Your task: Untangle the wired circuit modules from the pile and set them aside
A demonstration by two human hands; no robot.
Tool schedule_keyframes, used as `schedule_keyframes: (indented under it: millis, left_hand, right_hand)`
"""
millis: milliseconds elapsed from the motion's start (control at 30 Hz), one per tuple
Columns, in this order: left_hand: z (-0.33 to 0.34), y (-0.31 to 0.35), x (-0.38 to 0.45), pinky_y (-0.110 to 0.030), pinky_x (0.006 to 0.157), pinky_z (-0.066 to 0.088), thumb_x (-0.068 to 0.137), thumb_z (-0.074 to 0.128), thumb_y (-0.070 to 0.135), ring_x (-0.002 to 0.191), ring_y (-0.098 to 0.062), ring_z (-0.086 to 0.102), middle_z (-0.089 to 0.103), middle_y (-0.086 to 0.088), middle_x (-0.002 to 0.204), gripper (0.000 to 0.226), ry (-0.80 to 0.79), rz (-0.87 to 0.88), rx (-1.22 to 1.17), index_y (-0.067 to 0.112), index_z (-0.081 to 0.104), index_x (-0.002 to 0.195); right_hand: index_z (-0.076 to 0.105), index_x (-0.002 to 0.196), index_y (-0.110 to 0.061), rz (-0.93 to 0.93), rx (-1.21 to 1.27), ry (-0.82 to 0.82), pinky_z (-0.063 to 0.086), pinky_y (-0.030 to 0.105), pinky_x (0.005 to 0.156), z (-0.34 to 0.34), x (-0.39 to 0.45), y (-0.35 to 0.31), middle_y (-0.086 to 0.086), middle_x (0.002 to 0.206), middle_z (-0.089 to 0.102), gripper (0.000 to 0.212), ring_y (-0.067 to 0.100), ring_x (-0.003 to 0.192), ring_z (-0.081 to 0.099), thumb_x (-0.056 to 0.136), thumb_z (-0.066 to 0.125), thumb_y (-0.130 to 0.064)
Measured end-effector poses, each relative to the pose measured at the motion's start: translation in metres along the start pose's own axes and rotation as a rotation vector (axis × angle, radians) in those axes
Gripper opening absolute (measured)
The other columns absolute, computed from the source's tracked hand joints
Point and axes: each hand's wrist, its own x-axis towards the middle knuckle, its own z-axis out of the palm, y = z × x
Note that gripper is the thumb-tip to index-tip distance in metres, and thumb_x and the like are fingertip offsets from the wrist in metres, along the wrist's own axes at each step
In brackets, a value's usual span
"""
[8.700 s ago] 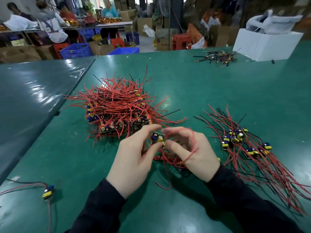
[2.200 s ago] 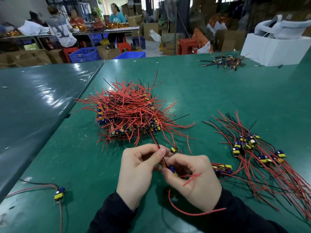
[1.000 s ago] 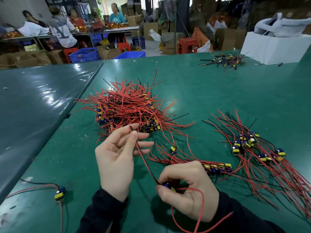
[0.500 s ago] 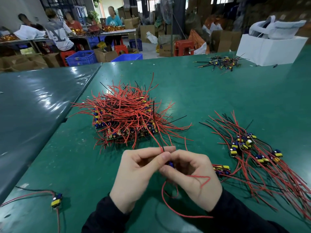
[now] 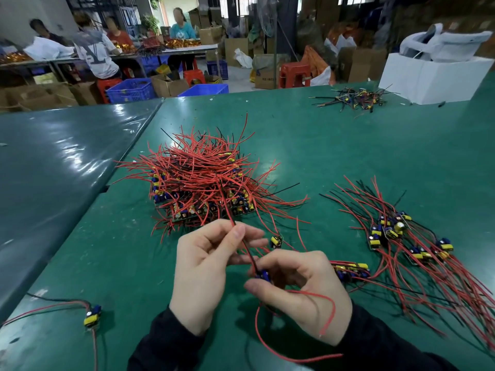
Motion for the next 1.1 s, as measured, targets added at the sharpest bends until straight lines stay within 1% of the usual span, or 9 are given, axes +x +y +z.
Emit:
schedule_keyframes:
  millis: [133, 300, 433, 533, 667, 767, 900, 1000, 1100]
  left_hand:
    - [0.001, -0.002, -0.003, -0.039, 0.061, 0.054, 0.087, 0.051, 0.019, 0.072, -0.023, 0.069, 0.071, -0.011, 0.074, 0.023, -0.008, 0.062, 0.160, 0.008, 0.066, 0.073]
    - [-0.002, -0.003, -0.001, -0.045, 0.057, 0.057, 0.091, 0.046, 0.021, 0.073, -0.018, 0.069, 0.070, -0.002, 0.077, 0.025, 0.061, 0.139, 0.324, 0.016, 0.065, 0.076]
    - [-0.002, -0.002, -0.002, -0.027, 0.050, 0.053, 0.091, 0.050, 0.020, 0.069, -0.016, 0.070, 0.070, -0.001, 0.077, 0.023, 0.124, 0.175, 0.311, 0.016, 0.065, 0.075]
    - [-0.004, 0.001, 0.001, -0.022, 0.048, 0.051, 0.092, 0.056, 0.021, 0.067, -0.017, 0.070, 0.072, -0.003, 0.084, 0.018, 0.164, 0.138, 0.176, 0.012, 0.067, 0.081]
    - [-0.007, 0.004, 0.003, -0.021, 0.044, 0.049, 0.091, 0.048, 0.022, 0.062, -0.017, 0.067, 0.070, -0.008, 0.081, 0.021, 0.210, 0.111, 0.026, 0.010, 0.063, 0.083]
    - [-0.004, 0.003, 0.001, -0.020, 0.043, 0.046, 0.084, 0.056, 0.025, 0.062, -0.015, 0.065, 0.070, -0.007, 0.077, 0.019, 0.113, 0.056, 0.034, 0.009, 0.066, 0.086]
    - [-0.002, -0.002, 0.002, -0.021, 0.063, 0.053, 0.063, 0.083, 0.030, 0.070, -0.009, 0.064, 0.075, -0.004, 0.081, 0.026, -0.067, -0.052, 0.129, 0.011, 0.075, 0.079]
    - [-0.005, -0.004, 0.002, -0.026, 0.069, 0.053, 0.064, 0.078, 0.024, 0.069, -0.010, 0.065, 0.075, -0.006, 0.078, 0.017, -0.130, -0.092, 0.198, 0.014, 0.077, 0.078]
    - [-0.003, -0.002, 0.002, -0.021, 0.066, 0.050, 0.064, 0.084, 0.022, 0.067, -0.008, 0.063, 0.073, -0.004, 0.074, 0.015, -0.128, -0.030, 0.197, 0.013, 0.077, 0.073]
  right_hand:
    - [0.070, 0.074, -0.014, -0.118, -0.129, -0.008, 0.045, 0.031, 0.050, -0.001, 0.000, 0.000, 0.001, 0.060, 0.061, 0.010, 0.019, 0.049, 0.050, 0.074, 0.078, -0.020]
    - [0.070, 0.075, -0.013, -0.172, -0.200, -0.042, 0.036, 0.008, 0.056, 0.000, 0.000, -0.001, -0.021, 0.061, 0.053, 0.012, -0.005, 0.051, 0.045, 0.074, 0.079, -0.021]
    - [0.071, 0.076, -0.017, -0.135, -0.148, -0.036, 0.038, 0.014, 0.054, 0.001, 0.000, -0.002, -0.011, 0.060, 0.057, 0.012, -0.001, 0.051, 0.046, 0.073, 0.079, -0.026]
    - [0.074, 0.084, -0.025, 0.040, 0.078, 0.000, 0.043, 0.022, 0.055, 0.002, -0.001, -0.001, -0.002, 0.062, 0.062, 0.017, 0.007, 0.054, 0.051, 0.069, 0.079, -0.030]
    - [0.073, 0.098, -0.029, 0.156, 0.262, 0.004, 0.051, 0.028, 0.065, 0.003, -0.001, 0.002, 0.008, 0.084, 0.072, 0.036, 0.015, 0.068, 0.062, 0.066, 0.079, -0.013]
    - [0.068, 0.092, -0.027, 0.201, 0.327, 0.022, 0.052, 0.025, 0.056, 0.004, 0.002, 0.000, 0.006, 0.079, 0.072, 0.031, 0.019, 0.062, 0.069, 0.068, 0.075, -0.008]
    - [0.054, 0.083, -0.025, 0.204, 0.357, 0.071, 0.052, 0.026, 0.054, 0.000, 0.004, -0.001, 0.007, 0.067, 0.066, 0.032, 0.025, 0.061, 0.069, 0.069, 0.074, -0.005]
    - [0.054, 0.079, -0.025, 0.182, 0.348, 0.085, 0.053, 0.027, 0.056, -0.004, 0.006, -0.002, 0.009, 0.069, 0.068, 0.029, 0.021, 0.061, 0.068, 0.069, 0.071, -0.003]
    - [0.056, 0.081, -0.023, 0.148, 0.299, 0.085, 0.054, 0.027, 0.059, -0.006, 0.006, -0.004, 0.008, 0.078, 0.070, 0.027, 0.018, 0.064, 0.069, 0.073, 0.066, 0.001]
